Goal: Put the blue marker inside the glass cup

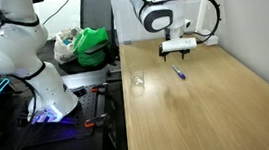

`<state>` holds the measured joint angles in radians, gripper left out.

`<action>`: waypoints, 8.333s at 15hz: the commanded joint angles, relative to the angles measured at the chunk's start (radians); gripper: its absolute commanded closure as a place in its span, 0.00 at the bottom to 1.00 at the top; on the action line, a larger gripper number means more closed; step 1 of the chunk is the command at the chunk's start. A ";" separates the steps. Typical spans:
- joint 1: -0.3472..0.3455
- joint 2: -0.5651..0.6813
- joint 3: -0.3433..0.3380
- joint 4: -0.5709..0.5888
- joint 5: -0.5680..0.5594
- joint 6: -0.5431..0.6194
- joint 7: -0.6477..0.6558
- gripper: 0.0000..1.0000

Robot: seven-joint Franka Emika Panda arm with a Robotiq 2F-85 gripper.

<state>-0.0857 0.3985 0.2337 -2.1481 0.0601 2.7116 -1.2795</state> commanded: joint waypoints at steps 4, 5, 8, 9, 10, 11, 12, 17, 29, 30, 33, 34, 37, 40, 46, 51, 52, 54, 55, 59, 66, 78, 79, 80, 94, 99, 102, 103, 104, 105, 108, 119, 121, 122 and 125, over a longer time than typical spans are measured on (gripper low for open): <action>0.020 0.110 -0.009 0.134 -0.092 -0.047 -0.033 0.00; 0.024 0.125 -0.011 0.153 -0.103 -0.055 -0.030 0.00; 0.037 0.169 -0.020 0.204 -0.138 -0.073 -0.019 0.00; 0.040 0.182 -0.023 0.219 -0.149 -0.077 -0.017 0.00; 0.043 0.196 -0.026 0.233 -0.160 -0.080 -0.014 0.00; 0.042 0.208 -0.027 0.244 -0.166 -0.083 -0.015 0.00; 0.044 0.221 -0.032 0.256 -0.171 -0.087 -0.011 0.00; 0.043 0.277 -0.043 0.304 -0.183 -0.123 -0.009 0.00; 0.046 0.336 -0.046 0.360 -0.185 -0.178 -0.006 0.62; 0.047 0.337 -0.046 0.362 -0.185 -0.180 -0.006 0.71; 0.047 0.337 -0.045 0.366 -0.185 -0.185 -0.006 0.93; 0.043 0.336 -0.040 0.366 -0.180 -0.188 -0.012 0.99; 0.030 0.327 -0.024 0.359 -0.167 -0.187 -0.026 0.94; -0.005 0.314 0.018 0.343 -0.135 -0.175 -0.065 0.94; -0.095 0.292 0.114 0.317 -0.032 -0.161 -0.204 0.94; -0.164 0.287 0.175 0.313 0.057 -0.177 -0.391 0.94; -0.169 0.285 0.180 0.312 0.068 -0.181 -0.421 0.94; -0.169 0.280 0.177 0.310 0.080 -0.195 -0.476 0.94; -0.175 0.279 0.182 0.311 0.086 -0.210 -0.510 0.94; -0.192 0.273 0.203 0.310 0.143 -0.259 -0.658 0.94; -0.234 0.262 0.245 0.327 0.347 -0.397 -0.955 0.94; -0.191 0.241 0.154 0.373 0.629 -0.746 -1.198 0.94; -0.186 0.240 0.143 0.376 0.658 -0.767 -1.198 0.94; -0.179 0.239 0.131 0.379 0.687 -0.790 -1.202 0.94; -0.060 0.179 -0.050 0.381 0.927 -1.108 -1.127 0.94; -0.028 0.194 -0.093 0.384 0.930 -1.108 -1.129 0.75; -0.025 0.193 -0.093 0.384 0.930 -1.108 -1.123 0.94; -0.027 0.191 -0.095 0.375 0.937 -1.100 -1.140 0.94; -0.031 0.192 -0.100 0.364 0.943 -1.106 -1.158 0.94; -0.030 0.191 -0.107 0.355 0.945 -1.100 -1.172 0.94; -0.050 0.197 -0.116 0.329 0.955 -1.140 -1.228 0.94; -0.122 0.120 -0.085 0.194 0.959 -1.208 -1.324 0.94; -0.159 0.085 -0.054 0.164 0.956 -1.202 -1.324 0.94; -0.176 0.067 -0.044 0.148 0.956 -1.199 -1.324 0.94; -0.213 0.025 -0.030 0.108 0.953 -1.198 -1.324 0.94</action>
<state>-0.2506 0.5054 0.1768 -1.9622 1.0138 1.5006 -2.6033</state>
